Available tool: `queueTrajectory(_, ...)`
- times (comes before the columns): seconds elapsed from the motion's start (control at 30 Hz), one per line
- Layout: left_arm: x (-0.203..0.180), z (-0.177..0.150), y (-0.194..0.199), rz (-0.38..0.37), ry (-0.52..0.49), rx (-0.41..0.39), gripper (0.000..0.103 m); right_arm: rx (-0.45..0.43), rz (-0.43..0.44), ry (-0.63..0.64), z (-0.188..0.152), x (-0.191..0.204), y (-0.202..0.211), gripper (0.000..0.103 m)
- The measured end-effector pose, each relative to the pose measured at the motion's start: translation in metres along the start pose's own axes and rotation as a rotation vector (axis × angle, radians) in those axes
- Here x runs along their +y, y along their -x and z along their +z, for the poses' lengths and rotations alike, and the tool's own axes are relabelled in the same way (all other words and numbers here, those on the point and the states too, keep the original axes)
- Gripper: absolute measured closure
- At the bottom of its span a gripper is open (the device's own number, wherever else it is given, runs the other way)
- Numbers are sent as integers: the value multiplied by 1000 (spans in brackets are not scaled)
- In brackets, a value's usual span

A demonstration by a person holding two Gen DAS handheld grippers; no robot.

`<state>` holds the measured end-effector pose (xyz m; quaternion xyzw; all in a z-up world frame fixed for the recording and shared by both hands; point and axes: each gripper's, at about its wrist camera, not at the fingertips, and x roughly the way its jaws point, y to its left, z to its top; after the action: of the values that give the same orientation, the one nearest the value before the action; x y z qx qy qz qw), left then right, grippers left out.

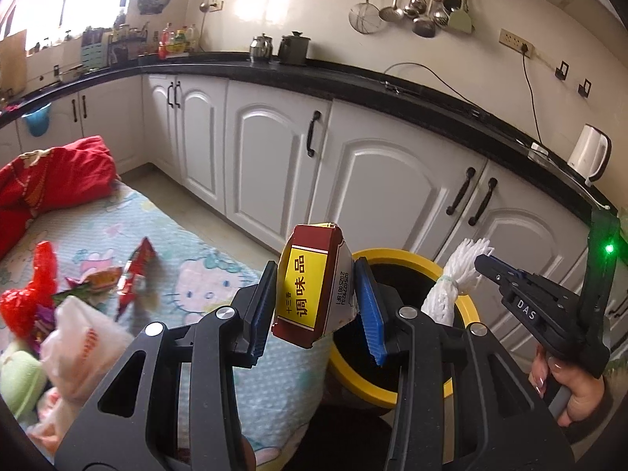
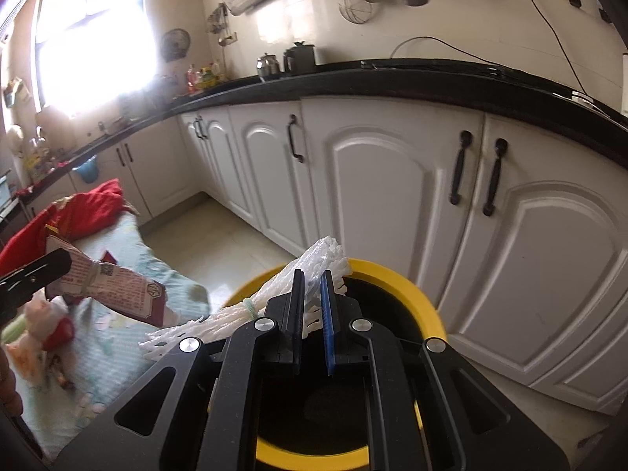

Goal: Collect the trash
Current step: 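Carry the seasoning box and white mesh bag over the yellow bin with both tools, then open both tools to drop the box and mesh bag into the bin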

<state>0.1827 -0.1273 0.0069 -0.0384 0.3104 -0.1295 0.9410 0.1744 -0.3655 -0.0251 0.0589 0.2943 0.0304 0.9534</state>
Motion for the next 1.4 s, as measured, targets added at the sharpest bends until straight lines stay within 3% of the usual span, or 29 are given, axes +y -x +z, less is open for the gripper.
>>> queueTrajectory(0.5, -32, -14, -50, -31, -32, 76, 71, 73, -94, 16, -23, -27, -28, 94)
queueTrajectory(0.7, -37, -18, -66, -35, -28, 104, 71, 97, -102, 1, -27, -31, -34, 88)
queueTrajectory(0.73, -37, -19, -67, -35, -24, 107, 68, 100, -102, -1, -28, -32, -35, 86)
queueTrajectory(0.83, -32, -21, -69, -25, -8, 120, 54, 104, -109, -10, -29, -34, -35, 65)
queueTrajectory(0.93, -25, -21, -66, -20, 7, 117, 44, 102, -115, -17, -30, -35, -35, 57)
queueTrajectory(1.0, -20, -20, -61, -13, 17, 113, 39, 101, -112, -25, -30, -36, -34, 54)
queueTrajectory(1.07, -13, -18, -54, -4, 30, 102, 26, 92, -107, -32, -29, -35, -31, 51)
queueTrajectory(1.17, -4, -16, -42, 8, 48, 83, 15, 73, -98, -30, -25, -30, -26, 48)
queueTrajectory(1.4, 17, -14, -10, 52, 81, 41, 11, 49, -19, -40, -17, -11, -10, 44)
